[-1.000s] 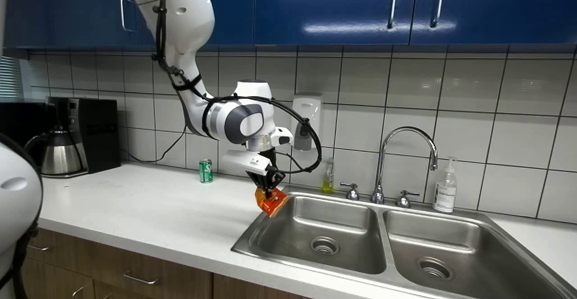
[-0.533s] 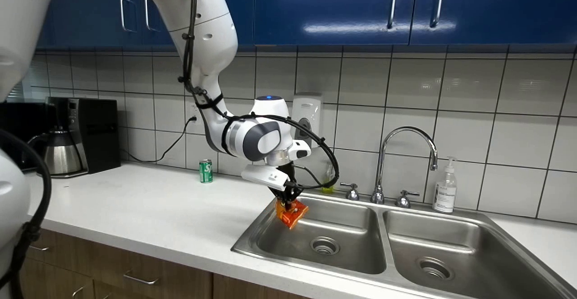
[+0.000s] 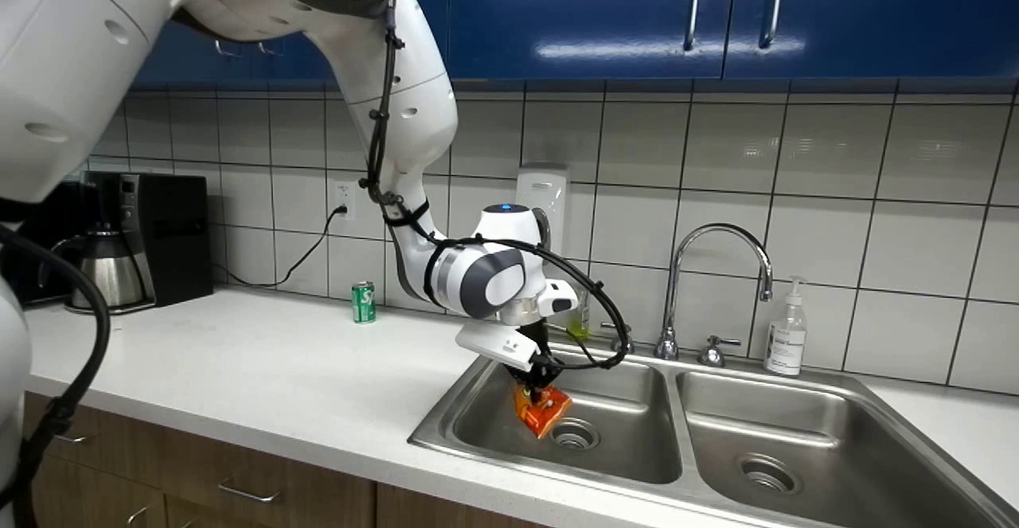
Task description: Pick up the pack of snack and put it in the sink
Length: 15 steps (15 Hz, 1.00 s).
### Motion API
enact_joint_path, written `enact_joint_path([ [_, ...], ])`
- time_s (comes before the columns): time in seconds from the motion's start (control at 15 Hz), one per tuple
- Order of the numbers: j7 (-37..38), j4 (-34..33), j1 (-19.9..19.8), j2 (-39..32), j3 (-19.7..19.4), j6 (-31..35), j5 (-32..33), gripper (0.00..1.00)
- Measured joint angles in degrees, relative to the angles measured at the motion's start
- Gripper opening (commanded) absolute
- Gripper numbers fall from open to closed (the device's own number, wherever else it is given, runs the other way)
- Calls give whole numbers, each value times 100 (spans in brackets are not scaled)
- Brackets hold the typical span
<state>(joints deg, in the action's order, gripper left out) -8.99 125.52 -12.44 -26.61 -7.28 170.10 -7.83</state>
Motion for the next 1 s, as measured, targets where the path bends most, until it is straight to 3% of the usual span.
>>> enact_joint_path([
  [0.6,0,-624,-241,-1059,79,60,19,0],
  [1.0,0,-825,-291,-1371,81,60,41,0],
])
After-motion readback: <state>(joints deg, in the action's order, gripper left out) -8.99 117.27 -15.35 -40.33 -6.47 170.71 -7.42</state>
